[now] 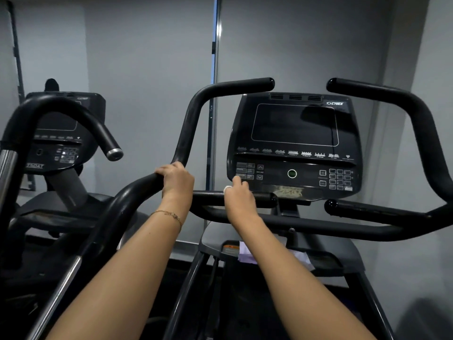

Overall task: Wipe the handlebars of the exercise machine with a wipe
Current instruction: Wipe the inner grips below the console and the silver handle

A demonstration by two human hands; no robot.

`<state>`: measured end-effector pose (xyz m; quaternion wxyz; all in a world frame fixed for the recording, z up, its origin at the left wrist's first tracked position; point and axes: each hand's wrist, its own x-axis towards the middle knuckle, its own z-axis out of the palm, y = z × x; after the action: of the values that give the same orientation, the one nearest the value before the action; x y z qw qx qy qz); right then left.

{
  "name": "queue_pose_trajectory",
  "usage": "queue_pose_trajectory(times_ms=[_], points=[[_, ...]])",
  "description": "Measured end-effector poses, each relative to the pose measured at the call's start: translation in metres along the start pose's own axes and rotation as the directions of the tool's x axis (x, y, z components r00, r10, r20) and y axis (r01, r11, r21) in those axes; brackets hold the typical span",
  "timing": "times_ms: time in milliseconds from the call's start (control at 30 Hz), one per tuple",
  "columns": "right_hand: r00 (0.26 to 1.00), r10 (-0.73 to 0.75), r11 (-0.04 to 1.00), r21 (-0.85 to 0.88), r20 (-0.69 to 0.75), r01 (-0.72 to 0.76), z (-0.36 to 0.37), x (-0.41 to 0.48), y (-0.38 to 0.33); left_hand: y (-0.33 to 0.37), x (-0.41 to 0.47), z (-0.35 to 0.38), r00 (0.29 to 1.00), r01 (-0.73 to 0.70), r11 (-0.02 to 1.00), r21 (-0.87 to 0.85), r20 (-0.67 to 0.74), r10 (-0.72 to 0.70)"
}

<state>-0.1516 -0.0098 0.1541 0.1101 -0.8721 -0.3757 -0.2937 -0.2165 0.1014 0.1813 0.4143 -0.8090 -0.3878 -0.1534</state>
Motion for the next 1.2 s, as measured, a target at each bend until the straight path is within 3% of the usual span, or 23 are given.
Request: queue_pose_trajectory(times_ms=[100,300,500,700,933,1000,1067,1133,1200], points=[[0.999,-0.05,0.998,-0.026,0.005,0.05,-0.003,0.002,0.003,-0.001,0.0,0.0,1.0,0.013,1.0,-0.002,-0.004,-0.013],[0.997,0.077,0.994,-0.077,-0.008,-0.077,-0.019,-0.013,0.038,-0.008,-0.005,-0.006,1.0,-0.006,1.0,-0.013,0.022,0.006],[0.995,-0.094,0.994,-0.051,-0.014,0.093,-0.011,-0.012,0.032,-0.001,-0.005,-0.005,0.998,0.041,0.998,-0.037,0.046,-0.04],[0.997,0.018,0.998,-0.057,-0.079,-0.022,-0.022,-0.026,0.067,0.006,-0.003,-0.005,0.998,0.054,0.998,-0.027,0.033,-0.053],[0.995,-0.07,0.991,-0.12,-0.067,0.061,-0.025,-0.032,0.075,0.014,-0.002,-0.017,0.985,0.126,0.99,-0.069,0.125,-0.116],[0.998,0.026,0.993,-0.114,-0.05,-0.031,-0.021,-0.036,0.093,0.016,-0.005,-0.023,0.977,0.159,0.982,-0.107,0.161,-0.141],[0.989,0.134,0.986,-0.106,0.066,-0.126,-0.008,-0.042,0.112,0.018,-0.007,-0.028,0.981,0.155,0.971,-0.18,0.148,-0.129],[0.966,0.214,0.977,-0.044,0.147,-0.21,0.015,-0.055,0.126,0.027,-0.008,-0.035,0.997,0.049,0.942,-0.333,0.065,-0.029],[0.942,0.33,0.927,0.17,0.051,-0.334,0.033,-0.069,0.134,0.044,-0.009,-0.047,0.995,-0.095,0.8,-0.592,-0.077,0.062]])
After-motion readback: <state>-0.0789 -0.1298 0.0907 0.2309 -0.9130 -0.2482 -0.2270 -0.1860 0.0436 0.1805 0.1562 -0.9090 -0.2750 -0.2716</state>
